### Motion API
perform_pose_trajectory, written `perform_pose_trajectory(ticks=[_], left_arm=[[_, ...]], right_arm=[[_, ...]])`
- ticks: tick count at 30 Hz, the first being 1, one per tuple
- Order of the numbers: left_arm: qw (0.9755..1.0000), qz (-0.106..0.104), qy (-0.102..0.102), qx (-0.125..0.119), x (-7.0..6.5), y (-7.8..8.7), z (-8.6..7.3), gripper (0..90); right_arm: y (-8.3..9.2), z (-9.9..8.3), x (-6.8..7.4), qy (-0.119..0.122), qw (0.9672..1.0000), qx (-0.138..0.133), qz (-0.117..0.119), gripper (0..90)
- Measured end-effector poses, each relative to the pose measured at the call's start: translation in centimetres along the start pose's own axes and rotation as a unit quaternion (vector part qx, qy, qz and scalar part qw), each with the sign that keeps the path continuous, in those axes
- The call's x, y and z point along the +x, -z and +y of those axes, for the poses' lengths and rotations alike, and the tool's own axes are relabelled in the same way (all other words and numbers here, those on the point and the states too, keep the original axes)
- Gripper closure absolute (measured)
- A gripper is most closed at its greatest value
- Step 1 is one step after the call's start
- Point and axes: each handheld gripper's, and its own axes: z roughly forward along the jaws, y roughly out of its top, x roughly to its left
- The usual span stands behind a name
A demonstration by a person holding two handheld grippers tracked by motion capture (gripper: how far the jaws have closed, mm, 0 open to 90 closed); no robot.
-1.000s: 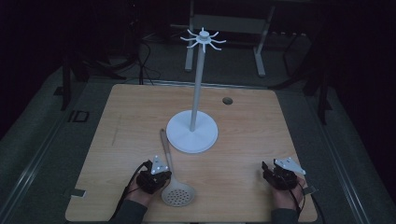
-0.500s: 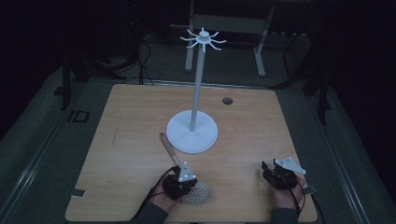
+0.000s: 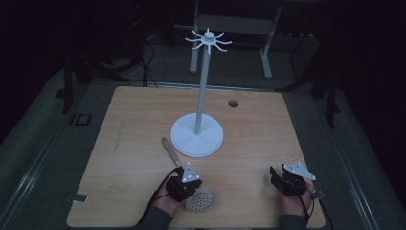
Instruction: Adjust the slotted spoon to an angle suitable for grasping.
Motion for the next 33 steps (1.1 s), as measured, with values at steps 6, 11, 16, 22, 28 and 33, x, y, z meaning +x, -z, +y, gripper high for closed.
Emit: perform_pose_trajectory(ticks=[6,11,16,22,28,33], left_arm=[[0.9998,0.008,0.017,0.012,1.1,1.0,-1.9,89.6],[0.9993,0.014,0.003,0.035,0.7,1.0,-2.5,89.6],[0.9996,0.006,0.005,0.028,0.7,1.0,-2.6,89.7],[0.9997,-0.007,0.009,0.021,0.0,0.1,-1.9,89.8],[0.9997,-0.015,-0.003,0.018,-1.6,-2.2,0.2,89.9],[0.9996,-0.017,-0.016,0.016,-2.8,-3.9,1.8,89.9]], right_arm=[[-0.1,0.0,0.2,0.005,1.0,0.003,0.0,49.2],[0.0,0.0,0.1,0.004,1.0,0.002,0.0,49.2],[-0.1,-0.1,0.1,0.002,1.0,0.003,0.0,49.2],[-0.4,0.0,0.4,0.01,0.9999,0.007,0.002,49.2],[-0.5,0.0,0.5,0.012,0.9999,0.009,0.003,49.2],[-0.5,0.0,0.4,0.011,0.9999,0.007,0.004,49.2]])
